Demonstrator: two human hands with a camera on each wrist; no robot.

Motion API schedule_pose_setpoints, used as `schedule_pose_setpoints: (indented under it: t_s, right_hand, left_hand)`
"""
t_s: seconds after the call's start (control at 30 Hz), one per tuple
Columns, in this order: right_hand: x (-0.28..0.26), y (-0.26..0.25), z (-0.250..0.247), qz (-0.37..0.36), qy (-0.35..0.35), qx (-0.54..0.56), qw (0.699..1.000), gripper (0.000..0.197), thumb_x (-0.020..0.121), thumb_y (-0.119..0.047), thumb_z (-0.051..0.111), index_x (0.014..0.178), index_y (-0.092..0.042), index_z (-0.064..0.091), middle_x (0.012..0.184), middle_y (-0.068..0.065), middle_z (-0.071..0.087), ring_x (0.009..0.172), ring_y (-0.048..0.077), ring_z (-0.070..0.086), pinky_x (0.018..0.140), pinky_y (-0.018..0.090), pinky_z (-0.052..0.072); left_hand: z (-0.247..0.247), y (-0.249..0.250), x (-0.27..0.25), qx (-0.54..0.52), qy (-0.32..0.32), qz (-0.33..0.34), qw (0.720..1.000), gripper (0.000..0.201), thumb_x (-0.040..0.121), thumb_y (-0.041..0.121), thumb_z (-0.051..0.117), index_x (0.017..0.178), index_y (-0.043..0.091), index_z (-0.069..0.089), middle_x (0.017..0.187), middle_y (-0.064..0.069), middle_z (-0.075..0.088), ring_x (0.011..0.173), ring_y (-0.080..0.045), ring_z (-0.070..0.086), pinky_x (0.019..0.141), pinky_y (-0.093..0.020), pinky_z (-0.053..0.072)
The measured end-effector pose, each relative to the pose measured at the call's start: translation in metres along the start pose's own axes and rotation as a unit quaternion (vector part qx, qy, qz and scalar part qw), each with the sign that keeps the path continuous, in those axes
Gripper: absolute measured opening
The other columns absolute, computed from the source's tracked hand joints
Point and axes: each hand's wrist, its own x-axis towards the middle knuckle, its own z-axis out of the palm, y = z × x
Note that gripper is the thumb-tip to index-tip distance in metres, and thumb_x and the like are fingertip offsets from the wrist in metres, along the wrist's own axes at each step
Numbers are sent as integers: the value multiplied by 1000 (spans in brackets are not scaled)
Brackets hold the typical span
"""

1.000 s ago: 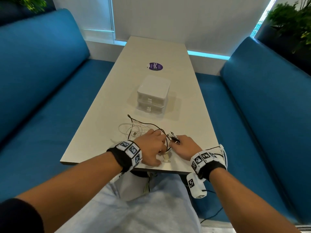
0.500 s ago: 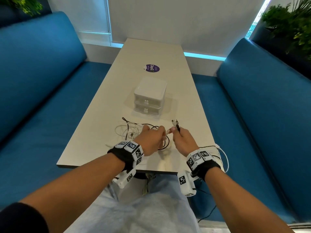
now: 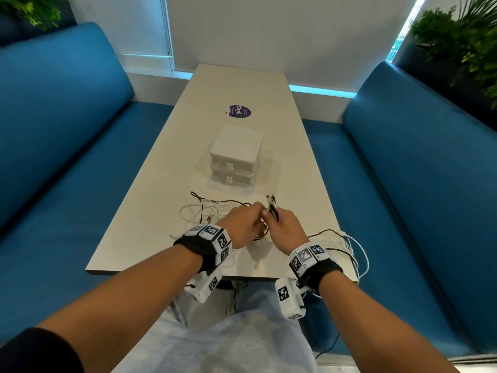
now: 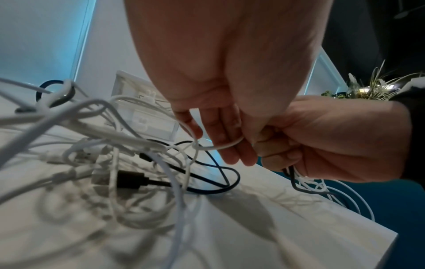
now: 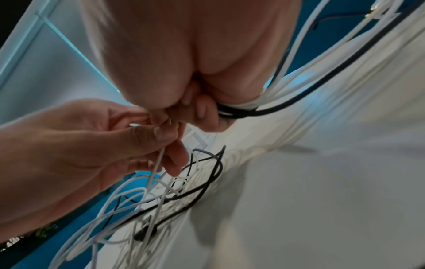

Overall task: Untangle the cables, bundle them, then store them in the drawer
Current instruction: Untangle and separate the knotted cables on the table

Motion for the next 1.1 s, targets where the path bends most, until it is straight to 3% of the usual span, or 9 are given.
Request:
schedule_pose_setpoints:
  t_s: [0.1,0.23,0.33,0.47,0.57,0.7,0.93,1.0,1.1]
  right_hand:
    - [0,-1,1,-1,13,-10,1000,33,101,-39,50,80,-15,61,67,-1,61,63,15,53,61,31,41]
    - [2,-10,-7,-9,12,-4,1000,32,101,-39,50,74,-21,56,62,-5,55,58,12,48,59,31,38]
    - [2,-12,-16,-25,-12,-31,999,33,102,-38,47,88,-14,65,69,2,62,64,18,53,65,35,44]
    - [2,8,-27,30,17,-54,998,33,104,-34,44,99,-15,71,90,5,68,83,23,60,73,31,42]
    - [1,19,-32,78,23,-100,992,30,105,-31,42,98,-15,66,90,5,62,84,26,58,70,27,36]
    - [3,27,-53,147,73,-80,983,31,106,-29,37,100,-14,64,96,9,61,77,22,56,62,28,39]
    - [2,6,-30,71,-4,43,997,35,106,-39,35,94,-16,59,89,1,68,80,18,63,67,18,48]
    - [4,3,-24,40,-40,91,994,38,106,-38,35,88,-15,58,82,1,71,79,20,67,79,32,52]
    - [3,-6,-18,43,-96,172,979,36,107,-36,38,83,-11,50,60,2,56,59,25,61,65,39,50]
  left_hand:
    - [1,-1,3,15,2,-23,1000,19,93,24,52,110,14,49,86,-5,65,85,-29,59,77,-46,50]
    - [10,-1,2,0,28,-3,1000,23,95,23,53,111,18,38,76,6,65,78,-21,60,66,-35,46]
    - [18,-3,-1,3,41,14,999,28,96,25,52,118,20,34,78,4,68,77,-18,59,62,-33,41]
    - [16,-13,1,2,51,8,999,22,99,27,48,118,19,40,89,3,70,88,-23,60,82,-40,47]
    - [8,-15,1,113,19,41,993,17,101,22,43,101,23,59,85,8,67,90,-20,56,93,-38,34]
    - [2,-33,-2,201,8,8,979,26,101,22,37,84,27,56,80,8,59,88,-16,47,96,-43,27]
    - [16,-40,-1,220,-7,17,975,26,103,19,37,98,30,61,93,7,63,97,-19,50,101,-41,21]
    - [19,-41,-1,229,-8,21,973,24,103,20,39,98,30,60,94,7,63,98,-20,49,99,-43,23]
    - [20,-41,1,228,-8,26,973,22,103,24,40,100,30,61,97,7,64,101,-21,48,97,-43,24]
